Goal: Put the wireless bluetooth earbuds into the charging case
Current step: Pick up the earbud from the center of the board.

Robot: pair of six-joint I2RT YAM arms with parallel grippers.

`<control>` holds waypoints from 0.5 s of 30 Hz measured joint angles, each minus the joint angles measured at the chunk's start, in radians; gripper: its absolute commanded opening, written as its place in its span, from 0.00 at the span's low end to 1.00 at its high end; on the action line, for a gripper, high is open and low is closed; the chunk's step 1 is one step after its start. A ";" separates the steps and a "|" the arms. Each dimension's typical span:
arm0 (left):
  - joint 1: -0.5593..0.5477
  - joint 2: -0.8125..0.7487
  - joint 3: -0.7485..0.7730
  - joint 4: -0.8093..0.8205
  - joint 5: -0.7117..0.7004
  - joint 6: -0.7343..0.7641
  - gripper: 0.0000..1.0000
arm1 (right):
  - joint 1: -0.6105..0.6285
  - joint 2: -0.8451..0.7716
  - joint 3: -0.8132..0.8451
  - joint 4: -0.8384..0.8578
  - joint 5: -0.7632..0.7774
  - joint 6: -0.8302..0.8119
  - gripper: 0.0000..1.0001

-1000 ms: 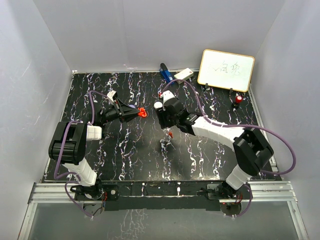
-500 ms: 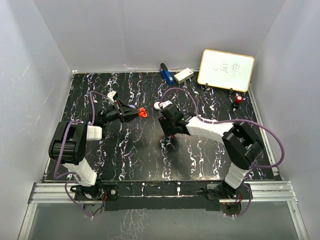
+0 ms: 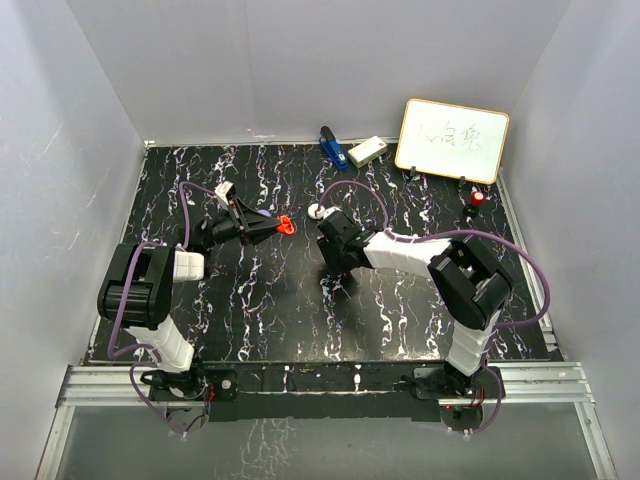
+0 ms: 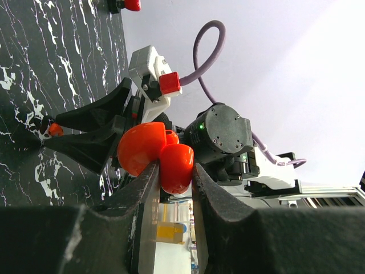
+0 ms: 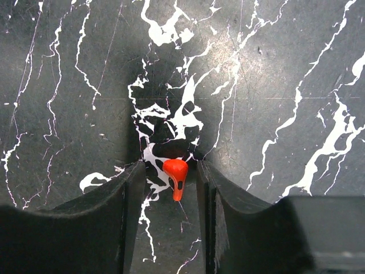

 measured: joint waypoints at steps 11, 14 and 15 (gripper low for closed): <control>0.000 0.000 -0.004 0.000 -0.004 0.000 0.00 | -0.019 0.003 0.004 -0.001 -0.019 0.013 0.30; 0.000 0.000 -0.005 0.000 -0.005 0.000 0.00 | -0.026 0.003 0.004 -0.001 -0.023 0.014 0.29; 0.000 0.000 -0.005 0.000 -0.006 0.000 0.00 | -0.028 0.004 0.004 -0.002 -0.024 0.013 0.28</control>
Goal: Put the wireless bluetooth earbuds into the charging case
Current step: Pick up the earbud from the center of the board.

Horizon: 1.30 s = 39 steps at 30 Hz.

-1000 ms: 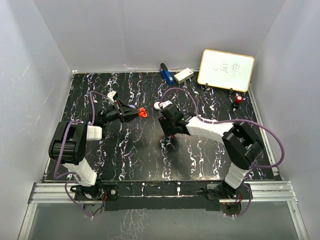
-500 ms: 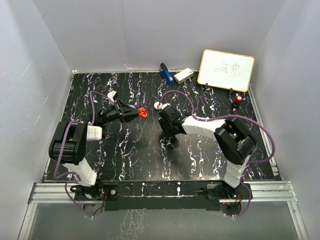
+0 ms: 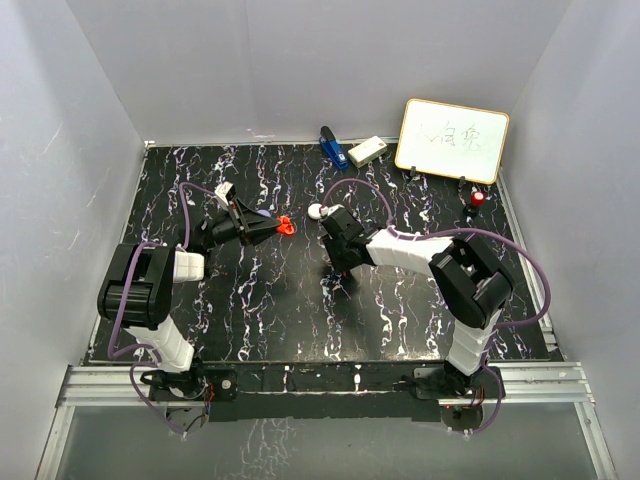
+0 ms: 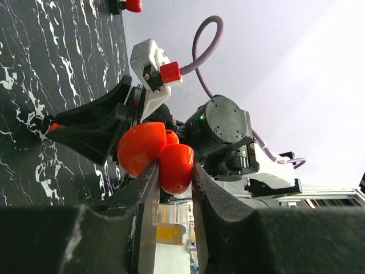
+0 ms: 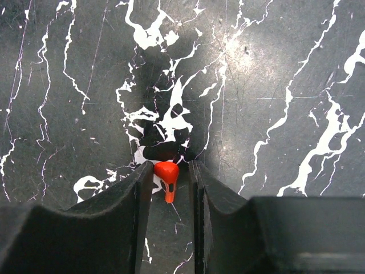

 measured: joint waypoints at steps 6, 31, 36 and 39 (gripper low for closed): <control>0.000 0.000 0.000 0.000 -0.005 0.000 0.00 | -0.008 0.002 0.000 0.002 -0.008 -0.002 0.26; 0.000 0.000 -0.016 0.000 -0.009 0.000 0.00 | -0.015 0.018 0.026 -0.007 -0.031 0.007 0.33; 0.000 0.000 -0.016 0.000 -0.009 0.000 0.00 | -0.015 0.018 0.027 -0.014 -0.020 0.028 0.34; 0.000 0.000 -0.016 0.000 -0.009 0.000 0.00 | -0.015 0.017 0.027 -0.021 -0.010 0.051 0.36</control>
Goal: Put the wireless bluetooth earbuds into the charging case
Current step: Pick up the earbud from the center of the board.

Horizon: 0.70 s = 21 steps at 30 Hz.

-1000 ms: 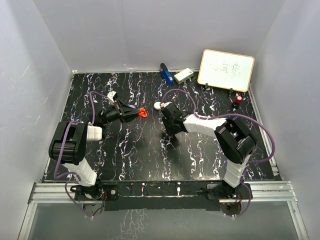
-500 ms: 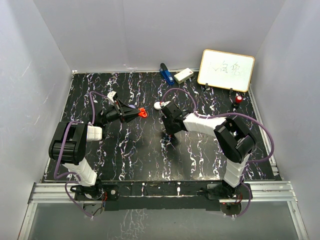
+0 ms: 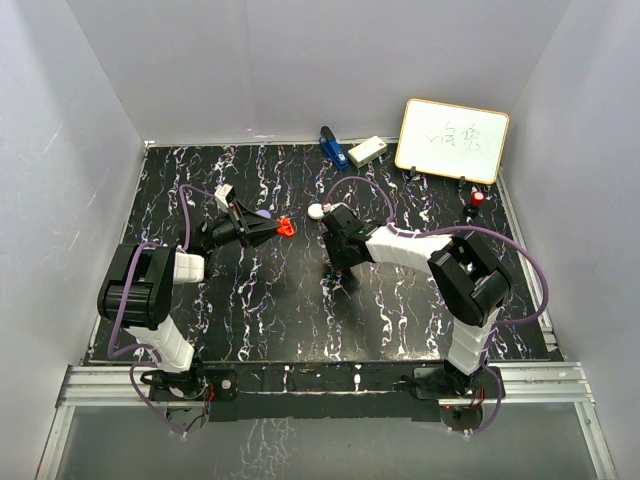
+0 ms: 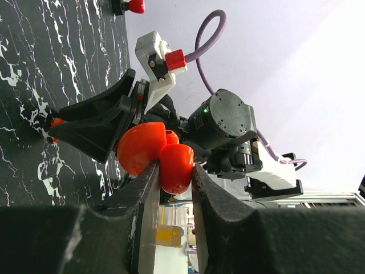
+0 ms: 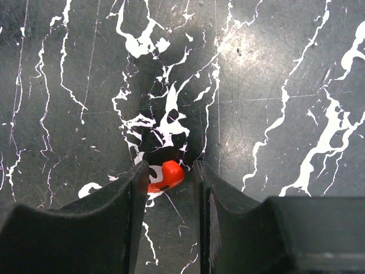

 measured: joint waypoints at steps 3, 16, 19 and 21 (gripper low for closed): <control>0.000 0.000 0.000 0.005 0.000 -0.003 0.00 | 0.000 -0.003 0.000 -0.011 0.010 0.020 0.38; 0.000 0.000 -0.001 0.023 0.000 -0.010 0.00 | 0.000 -0.051 -0.053 -0.046 0.035 0.038 0.39; 0.000 0.000 -0.001 0.021 0.000 -0.010 0.00 | 0.000 -0.054 -0.057 -0.045 0.034 0.036 0.39; 0.000 0.000 -0.001 0.019 0.000 -0.008 0.00 | 0.000 -0.054 -0.057 -0.042 0.033 0.031 0.39</control>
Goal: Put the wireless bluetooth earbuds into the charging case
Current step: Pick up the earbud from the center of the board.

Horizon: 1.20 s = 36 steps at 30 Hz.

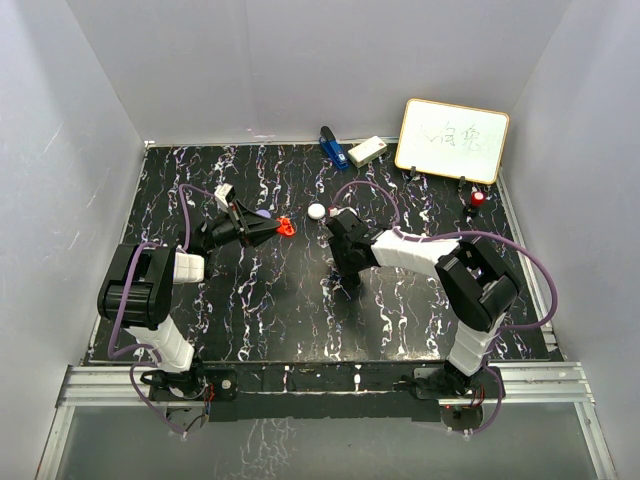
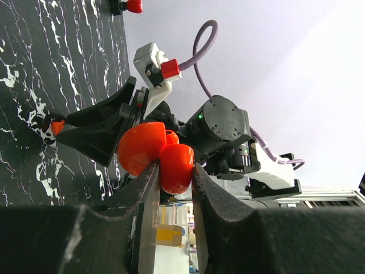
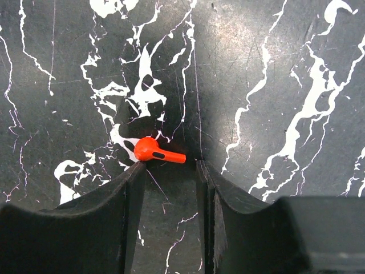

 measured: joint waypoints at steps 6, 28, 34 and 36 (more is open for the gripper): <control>0.000 0.000 0.000 -0.012 0.000 0.008 0.00 | 0.000 0.000 0.000 0.013 -0.020 -0.055 0.39; 0.000 0.000 -0.011 -0.019 0.000 0.009 0.00 | -0.006 0.017 -0.006 0.113 -0.084 -0.194 0.33; 0.000 0.000 -0.011 -0.019 0.000 0.009 0.00 | -0.013 0.018 -0.007 0.116 -0.088 -0.196 0.27; 0.000 0.000 -0.011 -0.019 0.000 0.009 0.00 | -0.017 0.018 -0.008 0.117 -0.090 -0.196 0.26</control>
